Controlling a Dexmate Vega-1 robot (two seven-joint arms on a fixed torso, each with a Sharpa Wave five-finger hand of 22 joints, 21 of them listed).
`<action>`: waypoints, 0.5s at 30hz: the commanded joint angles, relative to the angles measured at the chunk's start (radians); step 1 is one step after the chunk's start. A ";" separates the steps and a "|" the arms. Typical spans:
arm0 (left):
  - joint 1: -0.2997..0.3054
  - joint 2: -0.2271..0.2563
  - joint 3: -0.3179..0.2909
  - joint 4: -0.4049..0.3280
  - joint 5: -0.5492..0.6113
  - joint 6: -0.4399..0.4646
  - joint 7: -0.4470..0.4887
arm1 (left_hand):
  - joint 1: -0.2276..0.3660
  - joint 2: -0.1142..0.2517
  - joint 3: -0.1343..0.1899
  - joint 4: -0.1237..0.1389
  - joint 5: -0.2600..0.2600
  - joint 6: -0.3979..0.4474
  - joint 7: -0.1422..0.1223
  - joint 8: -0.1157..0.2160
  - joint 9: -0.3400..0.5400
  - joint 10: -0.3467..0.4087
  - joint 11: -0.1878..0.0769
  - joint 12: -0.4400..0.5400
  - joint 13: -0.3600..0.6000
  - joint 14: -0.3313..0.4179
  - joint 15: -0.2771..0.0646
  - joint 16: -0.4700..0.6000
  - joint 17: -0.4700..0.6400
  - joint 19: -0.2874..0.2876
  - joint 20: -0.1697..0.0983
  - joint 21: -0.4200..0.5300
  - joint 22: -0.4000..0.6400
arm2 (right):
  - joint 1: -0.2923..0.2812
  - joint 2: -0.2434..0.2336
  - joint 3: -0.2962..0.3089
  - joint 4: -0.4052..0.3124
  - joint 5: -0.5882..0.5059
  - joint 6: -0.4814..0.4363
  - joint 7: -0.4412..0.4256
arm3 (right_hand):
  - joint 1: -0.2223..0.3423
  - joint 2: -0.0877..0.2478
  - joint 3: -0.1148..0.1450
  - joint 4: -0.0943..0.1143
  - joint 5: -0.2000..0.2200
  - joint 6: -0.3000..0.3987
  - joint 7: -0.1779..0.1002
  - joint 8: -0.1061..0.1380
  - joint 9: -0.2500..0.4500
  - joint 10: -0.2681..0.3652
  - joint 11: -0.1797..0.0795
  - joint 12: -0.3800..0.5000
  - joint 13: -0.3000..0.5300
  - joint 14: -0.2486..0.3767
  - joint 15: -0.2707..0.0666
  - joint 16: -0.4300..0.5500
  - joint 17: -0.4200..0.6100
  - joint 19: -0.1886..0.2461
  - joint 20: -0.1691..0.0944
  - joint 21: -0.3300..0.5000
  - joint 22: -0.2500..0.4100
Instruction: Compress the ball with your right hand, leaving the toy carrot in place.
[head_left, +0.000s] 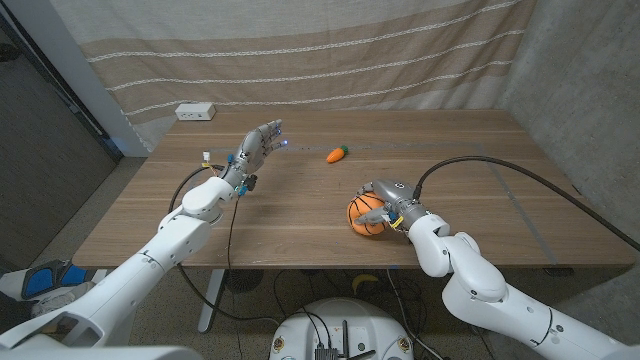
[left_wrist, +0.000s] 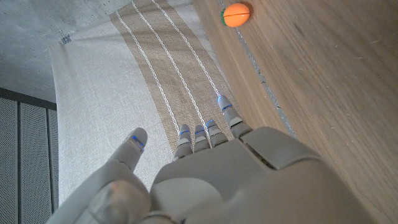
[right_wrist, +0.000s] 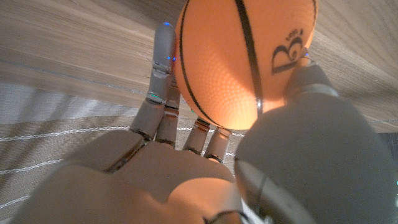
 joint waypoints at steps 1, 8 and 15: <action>-0.004 -0.006 0.002 0.003 0.002 -0.007 0.003 | -0.012 0.031 0.006 -0.006 -0.002 0.007 0.002 0.002 0.003 0.002 0.001 0.003 0.003 0.002 -0.004 -0.002 0.000 0.005 0.005 -0.003 0.004 | -0.020 -0.010 0.039 -0.014 0.037 0.061 -0.131 | 0.352 0.339 0.045 -0.048 0.007 0.181 0.175 0.003 0.004 0.071 0.040 0.003 0.055 0.271 -0.387 0.000 0.001 -0.103 -0.204 0.010 -0.001; -0.010 -0.009 0.002 0.011 0.003 -0.014 -0.001 | -0.013 0.031 0.006 -0.006 -0.002 0.007 0.003 0.002 0.003 0.002 0.001 0.003 0.003 0.003 -0.004 -0.002 0.000 0.006 0.005 -0.005 0.004 | -0.031 -0.009 0.070 -0.017 0.066 0.100 -0.193 | 0.353 0.339 0.045 -0.047 0.009 0.185 0.175 0.002 0.004 0.072 0.037 0.002 0.061 0.274 -0.387 -0.001 0.002 -0.104 -0.204 0.016 -0.006; -0.021 -0.015 0.003 0.028 0.002 -0.024 -0.014 | -0.013 0.031 0.007 -0.007 -0.002 0.006 0.001 0.002 0.003 0.002 0.000 0.003 0.003 0.003 -0.005 -0.002 0.000 0.007 0.005 -0.008 0.004 | -0.037 0.006 0.098 -0.009 0.104 0.135 -0.255 | 0.355 0.339 0.044 -0.046 0.009 0.185 0.173 -0.001 0.004 0.074 0.036 0.002 0.067 0.276 -0.387 -0.003 0.002 -0.106 -0.205 0.022 -0.011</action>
